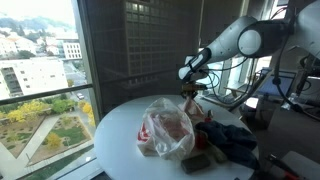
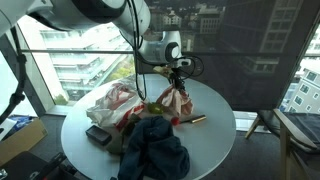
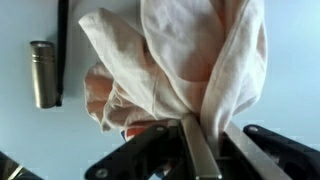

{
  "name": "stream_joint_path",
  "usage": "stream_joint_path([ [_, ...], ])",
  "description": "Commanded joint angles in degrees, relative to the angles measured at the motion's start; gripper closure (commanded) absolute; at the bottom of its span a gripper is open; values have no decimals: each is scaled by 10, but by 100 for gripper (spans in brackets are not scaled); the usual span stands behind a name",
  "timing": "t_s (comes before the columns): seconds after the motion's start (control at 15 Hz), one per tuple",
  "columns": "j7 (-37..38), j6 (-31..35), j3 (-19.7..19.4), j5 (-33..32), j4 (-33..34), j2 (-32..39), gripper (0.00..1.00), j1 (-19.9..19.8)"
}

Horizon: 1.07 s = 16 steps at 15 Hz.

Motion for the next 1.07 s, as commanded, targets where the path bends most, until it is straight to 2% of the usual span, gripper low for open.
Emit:
stream_joint_path([
  [0.0, 49, 27, -48, -64, -135, -113, 95, 69],
  [0.33, 104, 106, -78, -160, -263, -224, 95, 142],
  [0.53, 172, 163, -113, -258, -345, -292, 95, 198],
  [0.67, 256, 189, -149, -356, -397, -339, 95, 244],
  [0.8, 326, 171, -154, -446, -437, -392, 95, 267],
  [0.93, 373, 141, -113, -520, -477, -452, 95, 254],
  [1.0, 354, 145, -136, -512, -506, -478, 95, 289],
])
